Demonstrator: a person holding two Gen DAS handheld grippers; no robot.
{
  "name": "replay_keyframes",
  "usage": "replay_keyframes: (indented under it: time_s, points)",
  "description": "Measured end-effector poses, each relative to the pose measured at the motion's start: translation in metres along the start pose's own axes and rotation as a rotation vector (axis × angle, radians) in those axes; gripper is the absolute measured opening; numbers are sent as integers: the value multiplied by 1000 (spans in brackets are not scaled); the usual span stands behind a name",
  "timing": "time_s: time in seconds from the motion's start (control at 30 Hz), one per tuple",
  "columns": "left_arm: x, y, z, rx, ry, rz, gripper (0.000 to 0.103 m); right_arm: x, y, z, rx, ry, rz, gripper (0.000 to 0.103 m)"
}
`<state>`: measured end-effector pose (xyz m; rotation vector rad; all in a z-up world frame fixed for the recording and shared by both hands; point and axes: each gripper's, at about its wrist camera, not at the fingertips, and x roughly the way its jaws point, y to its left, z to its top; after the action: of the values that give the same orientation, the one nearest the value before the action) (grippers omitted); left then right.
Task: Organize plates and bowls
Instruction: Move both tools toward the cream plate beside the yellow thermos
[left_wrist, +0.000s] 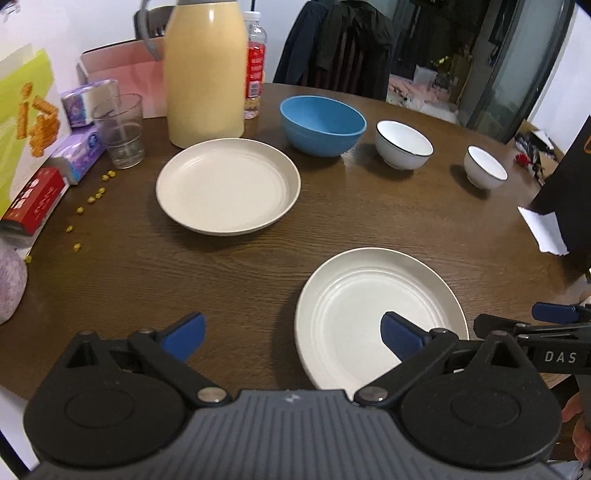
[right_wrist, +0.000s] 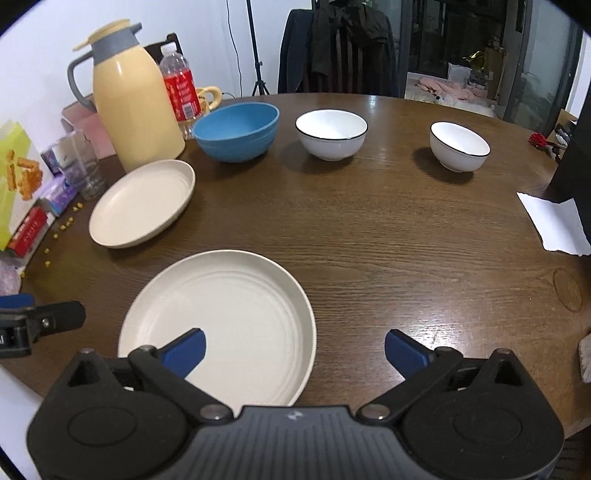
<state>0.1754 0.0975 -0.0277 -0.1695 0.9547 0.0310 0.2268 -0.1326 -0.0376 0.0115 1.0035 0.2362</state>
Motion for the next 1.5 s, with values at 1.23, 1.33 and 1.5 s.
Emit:
replay_keyframes:
  time_s: [1.23, 1.33, 1.5]
  points:
    - [-41, 13, -19, -141, -8, 103, 103, -22, 40, 14, -181, 10, 111, 103]
    - [-40, 5, -16, -153, -9, 121, 103, -20, 35, 19, -215, 18, 125, 103]
    - [-38, -5, -14, -179, -4, 158, 103, -15, 29, 25, -256, 29, 152, 103]
